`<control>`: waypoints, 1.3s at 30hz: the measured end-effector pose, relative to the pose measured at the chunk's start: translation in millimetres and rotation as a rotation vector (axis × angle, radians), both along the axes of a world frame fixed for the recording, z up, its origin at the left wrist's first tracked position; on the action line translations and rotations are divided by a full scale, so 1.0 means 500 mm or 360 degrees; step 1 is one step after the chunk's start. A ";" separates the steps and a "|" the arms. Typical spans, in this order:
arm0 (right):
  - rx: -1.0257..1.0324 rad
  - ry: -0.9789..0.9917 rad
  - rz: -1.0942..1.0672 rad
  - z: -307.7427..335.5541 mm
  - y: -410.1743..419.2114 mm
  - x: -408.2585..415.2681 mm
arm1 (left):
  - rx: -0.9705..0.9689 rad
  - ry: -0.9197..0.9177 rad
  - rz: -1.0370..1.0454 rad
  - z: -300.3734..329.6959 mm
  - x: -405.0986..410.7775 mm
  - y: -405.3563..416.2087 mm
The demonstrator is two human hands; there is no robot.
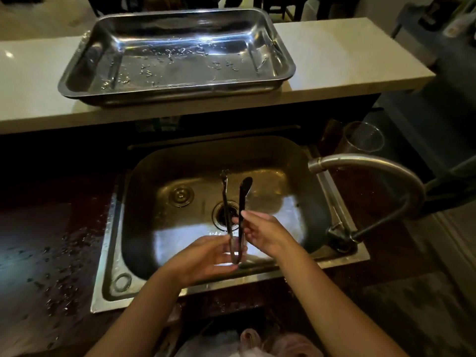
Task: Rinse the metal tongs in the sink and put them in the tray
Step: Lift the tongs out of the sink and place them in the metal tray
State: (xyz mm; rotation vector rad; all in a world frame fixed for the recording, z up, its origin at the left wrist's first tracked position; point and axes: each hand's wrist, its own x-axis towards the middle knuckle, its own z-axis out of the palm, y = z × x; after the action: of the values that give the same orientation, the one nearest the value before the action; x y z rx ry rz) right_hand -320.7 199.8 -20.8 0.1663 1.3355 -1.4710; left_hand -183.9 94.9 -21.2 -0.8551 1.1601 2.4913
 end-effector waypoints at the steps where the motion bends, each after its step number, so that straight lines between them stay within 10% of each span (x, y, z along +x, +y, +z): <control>1: 0.0051 0.0039 0.0041 0.000 -0.003 -0.002 | -0.0166 -0.0078 0.0018 0.002 -0.004 -0.011; 6: 0.0276 0.0198 0.0223 0.001 -0.027 0.007 | -0.0526 -0.0378 0.0270 0.002 -0.036 -0.052; 14: 0.0513 -0.0079 0.0274 -0.034 -0.048 0.046 | -0.0136 -0.0782 0.0316 -0.045 -0.018 -0.061; 20: 0.0434 0.0024 0.0364 -0.019 -0.081 0.039 | -0.0064 -0.0677 0.0477 -0.027 -0.015 -0.080; 39: -0.0322 0.1587 0.0113 0.151 -0.127 0.061 | -0.1655 0.0350 0.0710 0.178 0.005 -0.115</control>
State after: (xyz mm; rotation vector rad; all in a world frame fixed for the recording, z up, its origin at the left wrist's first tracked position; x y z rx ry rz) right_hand -290.0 136.3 54.9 -0.8413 1.9019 -1.6763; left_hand -181.2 37.3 67.5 -1.1620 2.6841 2.2031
